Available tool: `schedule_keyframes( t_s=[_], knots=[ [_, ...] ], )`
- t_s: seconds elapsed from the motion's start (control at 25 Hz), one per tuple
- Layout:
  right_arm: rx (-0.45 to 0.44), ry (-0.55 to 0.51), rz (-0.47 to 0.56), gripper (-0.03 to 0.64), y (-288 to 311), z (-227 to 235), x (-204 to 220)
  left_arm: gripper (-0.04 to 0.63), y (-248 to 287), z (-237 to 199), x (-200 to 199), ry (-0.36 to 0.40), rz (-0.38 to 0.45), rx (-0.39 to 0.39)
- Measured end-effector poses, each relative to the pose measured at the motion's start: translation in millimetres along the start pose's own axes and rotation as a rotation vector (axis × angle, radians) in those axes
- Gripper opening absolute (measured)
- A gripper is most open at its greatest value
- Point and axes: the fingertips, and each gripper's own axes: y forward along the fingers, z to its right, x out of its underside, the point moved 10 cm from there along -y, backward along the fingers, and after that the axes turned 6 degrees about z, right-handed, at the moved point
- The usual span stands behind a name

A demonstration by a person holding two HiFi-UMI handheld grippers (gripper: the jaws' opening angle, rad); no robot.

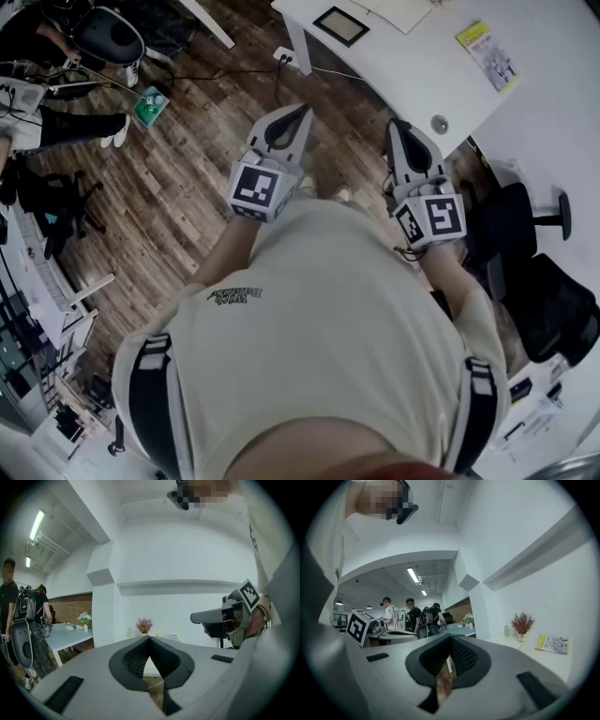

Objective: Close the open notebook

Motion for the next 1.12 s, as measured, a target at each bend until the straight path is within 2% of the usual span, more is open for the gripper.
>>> schedule_keyframes(
  t_s=[0.24,0.64,1.12],
  knots=[
    [0.000,0.012,-0.004,0.003,-3,17,1,0.011,14,11,-1,0.022,0.001,0.001],
    [-0.032,-0.016,0.010,0.003,-5,41,0,0.011,34,23,5,0.014,0.014,-0.035],
    [-0.051,-0.003,0.024,0.003,13,73,12,0.011,60,20,19,0.034,0.028,-0.066]
  ],
)
